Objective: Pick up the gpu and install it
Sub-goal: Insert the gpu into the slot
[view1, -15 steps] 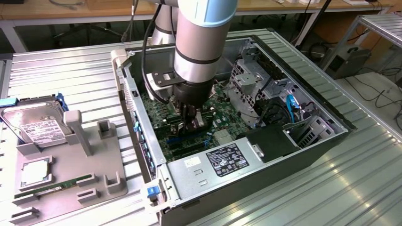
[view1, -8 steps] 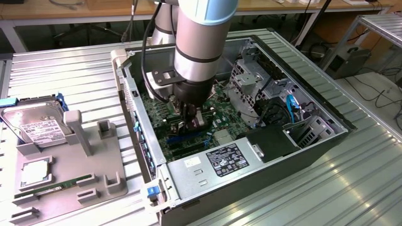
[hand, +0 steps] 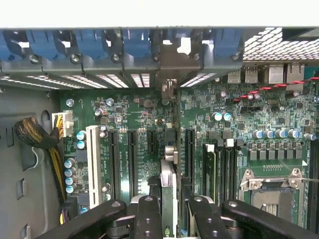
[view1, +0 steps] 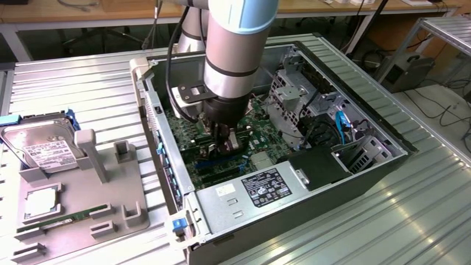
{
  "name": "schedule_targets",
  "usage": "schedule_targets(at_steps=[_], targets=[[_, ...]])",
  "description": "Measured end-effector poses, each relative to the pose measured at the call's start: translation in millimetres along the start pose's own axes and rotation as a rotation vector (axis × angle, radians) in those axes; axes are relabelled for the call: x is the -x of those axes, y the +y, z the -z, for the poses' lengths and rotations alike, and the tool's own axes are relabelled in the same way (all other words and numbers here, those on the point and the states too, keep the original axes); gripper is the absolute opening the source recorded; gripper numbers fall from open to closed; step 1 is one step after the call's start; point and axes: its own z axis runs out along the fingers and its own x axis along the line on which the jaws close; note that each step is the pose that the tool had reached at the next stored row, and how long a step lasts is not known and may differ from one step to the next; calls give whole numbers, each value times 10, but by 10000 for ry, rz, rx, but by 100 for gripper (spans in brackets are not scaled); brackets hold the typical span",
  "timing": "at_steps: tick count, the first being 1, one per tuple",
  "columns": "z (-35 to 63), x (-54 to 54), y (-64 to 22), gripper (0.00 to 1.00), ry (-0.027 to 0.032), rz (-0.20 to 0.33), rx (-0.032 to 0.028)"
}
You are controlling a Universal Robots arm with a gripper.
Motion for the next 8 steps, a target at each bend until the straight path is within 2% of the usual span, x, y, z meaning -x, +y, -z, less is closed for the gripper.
schedule_targets(at_steps=[8], targets=[[-23, -1, 4, 26, 0, 0, 1]])
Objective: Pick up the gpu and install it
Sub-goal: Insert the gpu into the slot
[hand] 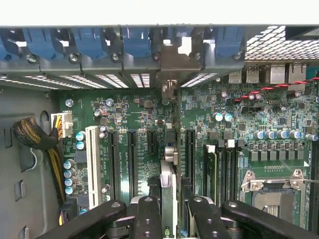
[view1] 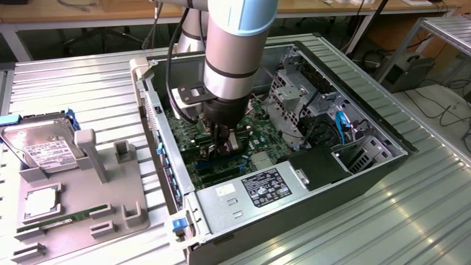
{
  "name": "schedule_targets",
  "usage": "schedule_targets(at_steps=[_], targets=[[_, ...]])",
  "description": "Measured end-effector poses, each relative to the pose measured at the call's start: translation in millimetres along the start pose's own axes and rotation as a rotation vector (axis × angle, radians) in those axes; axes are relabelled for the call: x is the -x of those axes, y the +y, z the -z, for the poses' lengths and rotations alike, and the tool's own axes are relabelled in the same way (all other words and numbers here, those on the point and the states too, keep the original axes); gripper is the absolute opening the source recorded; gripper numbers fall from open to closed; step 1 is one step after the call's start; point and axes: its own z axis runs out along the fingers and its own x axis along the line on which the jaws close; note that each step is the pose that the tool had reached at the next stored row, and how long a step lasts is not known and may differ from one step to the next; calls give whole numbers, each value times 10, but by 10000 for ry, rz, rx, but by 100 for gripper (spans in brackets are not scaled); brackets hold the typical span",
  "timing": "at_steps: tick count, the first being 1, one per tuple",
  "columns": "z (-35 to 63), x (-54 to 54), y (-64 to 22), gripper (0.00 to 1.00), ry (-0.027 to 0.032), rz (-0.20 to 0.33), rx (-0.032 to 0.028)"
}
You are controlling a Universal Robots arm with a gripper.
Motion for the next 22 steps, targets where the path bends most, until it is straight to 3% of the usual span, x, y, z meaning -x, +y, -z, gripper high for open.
schedule_targets(at_steps=[4, 7, 12, 14, 16, 20, 22], targets=[[-6, 0, 0, 27, -5, -1, -4], [9, 1, 0, 40, -2, -1, -2], [233, 10, -2, 40, -3, -1, -3], [280, 11, -2, 40, -3, -1, -3], [288, 12, -2, 38, -5, -1, -4], [290, 13, 4, 14, -2, -1, -3], [290, 16, 16, 11, -2, -1, -3]])
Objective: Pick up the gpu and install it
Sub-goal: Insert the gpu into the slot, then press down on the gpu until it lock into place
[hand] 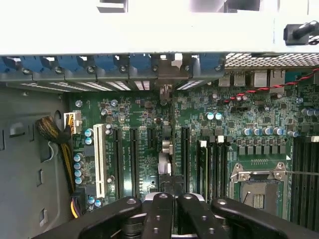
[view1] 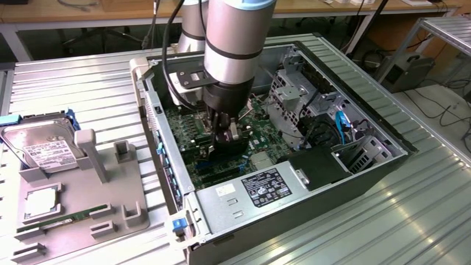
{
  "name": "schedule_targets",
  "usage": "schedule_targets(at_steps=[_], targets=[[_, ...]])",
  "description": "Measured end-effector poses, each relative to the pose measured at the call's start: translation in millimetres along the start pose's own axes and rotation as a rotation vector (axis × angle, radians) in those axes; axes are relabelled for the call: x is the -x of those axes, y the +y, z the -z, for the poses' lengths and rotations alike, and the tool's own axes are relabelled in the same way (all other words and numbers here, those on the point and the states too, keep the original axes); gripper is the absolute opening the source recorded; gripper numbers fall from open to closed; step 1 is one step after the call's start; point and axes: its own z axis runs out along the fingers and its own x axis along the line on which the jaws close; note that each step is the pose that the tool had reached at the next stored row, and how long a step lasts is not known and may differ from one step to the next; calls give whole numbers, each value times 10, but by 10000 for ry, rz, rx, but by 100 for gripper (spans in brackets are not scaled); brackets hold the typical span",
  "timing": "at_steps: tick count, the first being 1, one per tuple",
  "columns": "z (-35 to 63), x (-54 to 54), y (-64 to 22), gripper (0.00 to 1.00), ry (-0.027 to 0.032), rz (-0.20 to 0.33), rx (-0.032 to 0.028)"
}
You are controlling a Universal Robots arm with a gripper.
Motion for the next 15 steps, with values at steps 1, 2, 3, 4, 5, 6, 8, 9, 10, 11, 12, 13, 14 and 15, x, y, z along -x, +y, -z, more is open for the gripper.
schedule_targets(at_steps=[1, 2, 3, 4, 5, 6, 8, 9, 10, 11, 12, 13, 14, 15], targets=[[0, 4, 10, 11, 2, 1, 0], [0, 6, 17, 11, 3, 0, 0], [0, 7, 21, 11, 2, 1, 0], [0, 7, 22, 11, 2, 1, 0], [-1, 8, 22, 11, 2, 1, 0], [0, 8, 22, 11, 2, 1, 0], [0, 8, 22, 11, 2, 1, 0], [0, 8, 22, 11, 2, 1, 0], [-1, 8, 22, 11, 2, 1, 0], [0, 7, 22, 11, 2, 0, 0], [-1, 8, 22, 11, 2, 1, 0], [0, 8, 22, 11, 2, 1, 0], [0, 8, 22, 11, 2, 1, 0], [-1, 8, 22, 11, 2, 1, 0]])
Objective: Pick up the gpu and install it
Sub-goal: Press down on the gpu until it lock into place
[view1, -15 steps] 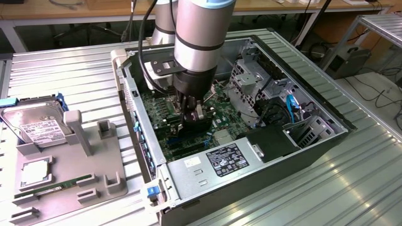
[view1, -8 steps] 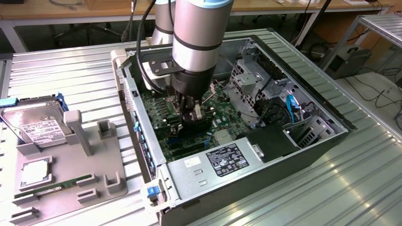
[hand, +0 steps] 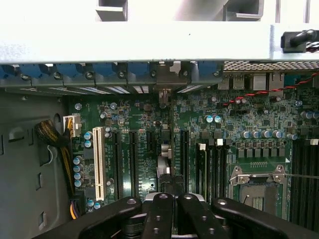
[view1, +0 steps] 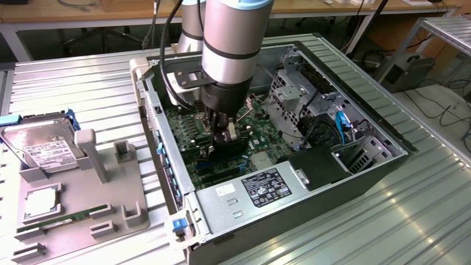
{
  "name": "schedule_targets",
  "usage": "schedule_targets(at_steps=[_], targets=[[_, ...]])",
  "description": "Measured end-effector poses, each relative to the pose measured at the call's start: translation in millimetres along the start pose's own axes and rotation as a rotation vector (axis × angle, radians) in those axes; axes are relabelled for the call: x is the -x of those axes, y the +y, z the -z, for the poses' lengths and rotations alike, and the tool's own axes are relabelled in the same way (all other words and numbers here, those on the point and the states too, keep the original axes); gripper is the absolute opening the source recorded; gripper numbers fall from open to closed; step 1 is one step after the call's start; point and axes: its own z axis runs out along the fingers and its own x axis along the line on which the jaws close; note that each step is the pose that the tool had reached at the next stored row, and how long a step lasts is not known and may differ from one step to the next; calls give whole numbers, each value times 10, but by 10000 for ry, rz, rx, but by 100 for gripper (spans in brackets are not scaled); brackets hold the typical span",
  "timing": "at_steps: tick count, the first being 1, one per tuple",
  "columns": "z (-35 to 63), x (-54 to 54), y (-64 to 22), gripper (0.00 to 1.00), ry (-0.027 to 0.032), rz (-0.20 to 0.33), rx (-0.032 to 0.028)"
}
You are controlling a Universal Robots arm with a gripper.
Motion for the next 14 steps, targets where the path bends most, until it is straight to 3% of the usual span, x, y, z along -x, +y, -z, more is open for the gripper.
schedule_targets(at_steps=[5, 14], targets=[[-29, 5, 29, 11, 5, 3, -69], [-78, 35, 31, 11, 98, 4, -73]])
